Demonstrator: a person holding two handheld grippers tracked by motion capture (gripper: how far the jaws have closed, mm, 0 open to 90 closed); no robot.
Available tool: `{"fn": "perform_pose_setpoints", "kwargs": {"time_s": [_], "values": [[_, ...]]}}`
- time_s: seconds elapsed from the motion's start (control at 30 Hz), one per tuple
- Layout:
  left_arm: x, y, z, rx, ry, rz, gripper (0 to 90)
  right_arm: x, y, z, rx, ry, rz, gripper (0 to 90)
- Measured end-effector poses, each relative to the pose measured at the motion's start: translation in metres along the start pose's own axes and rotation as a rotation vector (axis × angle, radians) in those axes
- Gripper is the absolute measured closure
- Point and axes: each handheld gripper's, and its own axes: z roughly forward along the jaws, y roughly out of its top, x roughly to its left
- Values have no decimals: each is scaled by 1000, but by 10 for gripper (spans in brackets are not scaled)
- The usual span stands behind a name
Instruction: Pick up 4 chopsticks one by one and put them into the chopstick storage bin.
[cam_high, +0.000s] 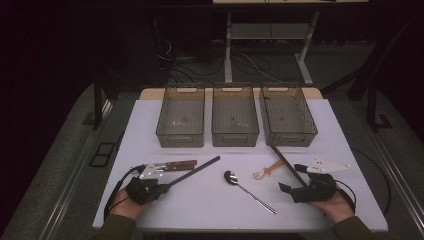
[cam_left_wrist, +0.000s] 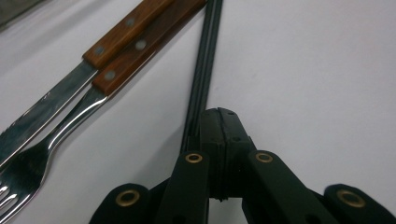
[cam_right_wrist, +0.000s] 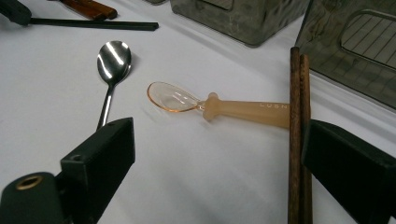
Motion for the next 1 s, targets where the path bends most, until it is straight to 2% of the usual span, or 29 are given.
{"fn": "perform_pose_setpoints", "kwargs": {"time_s": [0.2, 0.3, 0.43, 0.67, 0.77, 0.93, 1.0], "values": [[-3, 8, 1, -79, -30, -18, 815, 0, 0, 1, 3, 1, -3, 94], [0, 19, 6, -123, -53, -19, 755, 0, 0, 1, 4, -1, -2, 94], [4, 28, 13, -142, -60, -23, 751, 0, 0, 2, 6, -4, -2, 94], [9, 41, 29, -135, -76, 17, 774, -1, 0, 2, 8, -4, 2, 94], [10, 46, 36, -137, -86, 19, 789, -1, 0, 2, 7, -4, 4, 94], [8, 48, 41, -129, -85, 71, 809, 0, 0, 2, 8, -3, 5, 94], [7, 48, 41, -125, -80, 80, 816, 0, 0, 2, 7, -3, 4, 94]]}}
